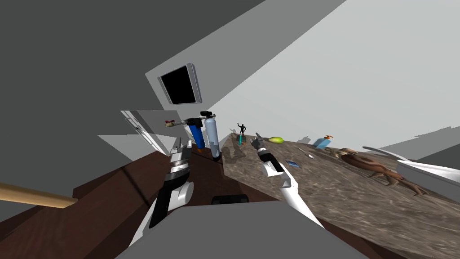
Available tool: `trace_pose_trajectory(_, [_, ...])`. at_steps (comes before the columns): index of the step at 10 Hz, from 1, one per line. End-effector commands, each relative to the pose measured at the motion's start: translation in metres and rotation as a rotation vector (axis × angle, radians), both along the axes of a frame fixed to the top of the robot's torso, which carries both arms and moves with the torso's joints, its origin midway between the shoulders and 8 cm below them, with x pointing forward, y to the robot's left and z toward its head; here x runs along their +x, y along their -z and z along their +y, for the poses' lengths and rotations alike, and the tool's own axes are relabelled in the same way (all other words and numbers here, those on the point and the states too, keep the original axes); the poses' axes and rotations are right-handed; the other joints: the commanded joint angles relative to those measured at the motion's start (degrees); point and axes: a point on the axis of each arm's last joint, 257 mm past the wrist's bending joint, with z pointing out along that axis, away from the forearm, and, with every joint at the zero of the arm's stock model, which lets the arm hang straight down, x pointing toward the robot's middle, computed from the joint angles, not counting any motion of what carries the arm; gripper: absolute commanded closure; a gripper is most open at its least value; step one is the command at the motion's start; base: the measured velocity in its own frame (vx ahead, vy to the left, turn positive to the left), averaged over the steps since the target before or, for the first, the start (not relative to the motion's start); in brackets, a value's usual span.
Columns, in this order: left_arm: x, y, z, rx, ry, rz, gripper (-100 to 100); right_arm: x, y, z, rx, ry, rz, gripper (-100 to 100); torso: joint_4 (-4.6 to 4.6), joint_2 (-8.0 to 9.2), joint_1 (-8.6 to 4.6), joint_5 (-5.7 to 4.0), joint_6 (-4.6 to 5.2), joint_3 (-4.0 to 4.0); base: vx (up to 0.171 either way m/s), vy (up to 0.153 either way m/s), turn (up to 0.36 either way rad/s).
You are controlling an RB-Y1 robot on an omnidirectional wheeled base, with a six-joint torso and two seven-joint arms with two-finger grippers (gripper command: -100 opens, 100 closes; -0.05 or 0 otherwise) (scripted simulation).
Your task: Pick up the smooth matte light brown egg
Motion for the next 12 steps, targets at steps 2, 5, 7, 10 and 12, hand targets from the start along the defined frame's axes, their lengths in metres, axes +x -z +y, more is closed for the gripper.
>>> trace_pose_trajectory(2, [0.000, 0.000, 0.000, 0.000, 0.000, 0.000, 0, 0.020, 0.012, 0.000, 0.070, -0.030, 0.075, -100, 0.00, -0.02, 0.00, 0.00, -0.01, -0.01, -0.027, 0.017, -0.086])
trace_pose_trajectory(5, [0.000, 0.000, 0.000, 0.000, 0.000, 0.000, 0, 0.034, 0.027, -0.002, 0.141, -0.048, 0.154, -100, -0.01, -0.07, -0.02, 0.00, -0.01, -0.04, -0.015, 0.011, -0.049])
trace_pose_trajectory(7, [0.000, 0.000, 0.000, 0.000, 0.000, 0.000, 0, 0.035, 0.032, -0.003, 0.169, -0.052, 0.175, -100, -0.02, -0.07, -0.01, 0.00, -0.01, -0.04, -0.012, 0.010, -0.028])
trace_pose_trajectory(10, [0.000, 0.000, 0.000, 0.000, 0.000, 0.000, 0, 0.059, 0.050, -0.007, 0.258, -0.067, 0.277, -100, -0.02, -0.08, 0.00, 0.00, -0.01, -0.05, -0.012, 0.015, -0.090])
trace_pose_trajectory(12, [0.000, 0.000, 0.000, 0.000, 0.000, 0.000, 0, 0.059, 0.056, -0.008, 0.302, -0.070, 0.305, -100, -0.02, -0.09, 0.02, 0.00, -0.02, -0.05, -0.006, 0.015, -0.015])
